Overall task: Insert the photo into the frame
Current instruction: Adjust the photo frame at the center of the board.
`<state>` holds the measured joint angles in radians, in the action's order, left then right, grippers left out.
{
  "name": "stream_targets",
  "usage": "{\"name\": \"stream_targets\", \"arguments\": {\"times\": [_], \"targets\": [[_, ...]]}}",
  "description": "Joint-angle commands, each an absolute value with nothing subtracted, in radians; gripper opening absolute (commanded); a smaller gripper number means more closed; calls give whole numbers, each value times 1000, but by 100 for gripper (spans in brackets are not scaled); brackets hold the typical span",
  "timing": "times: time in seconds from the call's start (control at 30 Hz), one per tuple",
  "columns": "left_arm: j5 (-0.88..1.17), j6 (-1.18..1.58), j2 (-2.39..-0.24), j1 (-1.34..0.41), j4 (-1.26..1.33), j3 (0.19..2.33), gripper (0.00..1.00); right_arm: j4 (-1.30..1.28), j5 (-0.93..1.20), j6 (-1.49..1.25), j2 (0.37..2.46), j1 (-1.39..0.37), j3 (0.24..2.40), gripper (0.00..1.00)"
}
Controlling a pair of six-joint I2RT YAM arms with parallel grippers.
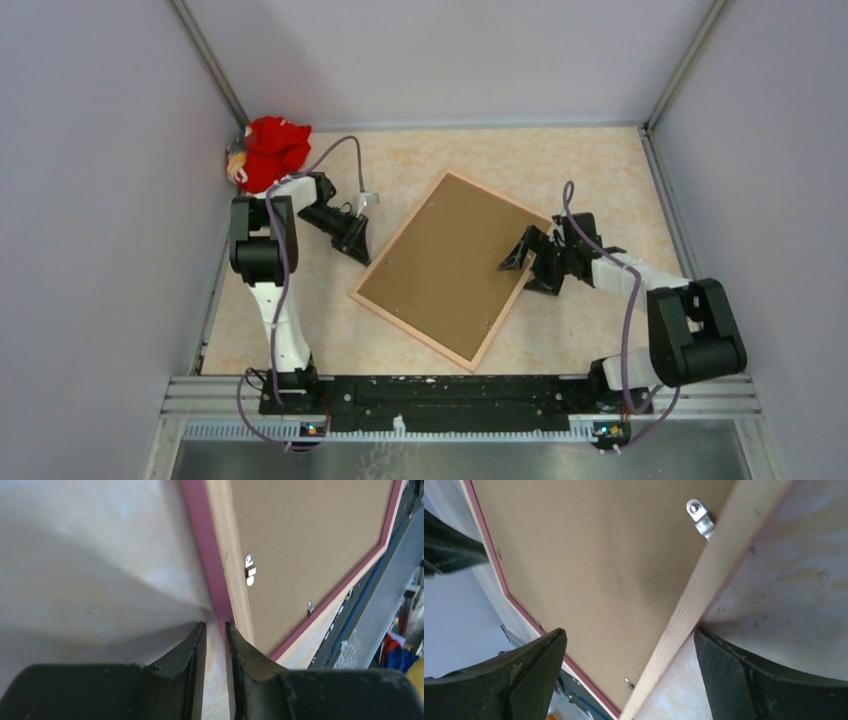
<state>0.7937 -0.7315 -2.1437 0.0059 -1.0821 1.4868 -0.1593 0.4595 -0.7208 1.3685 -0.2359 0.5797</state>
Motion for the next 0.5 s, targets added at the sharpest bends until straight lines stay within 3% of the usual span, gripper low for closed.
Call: {"name": "stream_targets", "arguments": {"times": [0.0,0.23,0.47], "targets": [[863,-814,-2094,-70,-1115,1386,28,-78,472,-684,1461,-184,699,99],[921,-880,-2079,-57,-1172,1363,31,-250,291,-595,1444,-117,856,99],[1020,-883,-2105,-10,-1231,1437,48,-273,130,-599,1259,-272,848,99]]}}
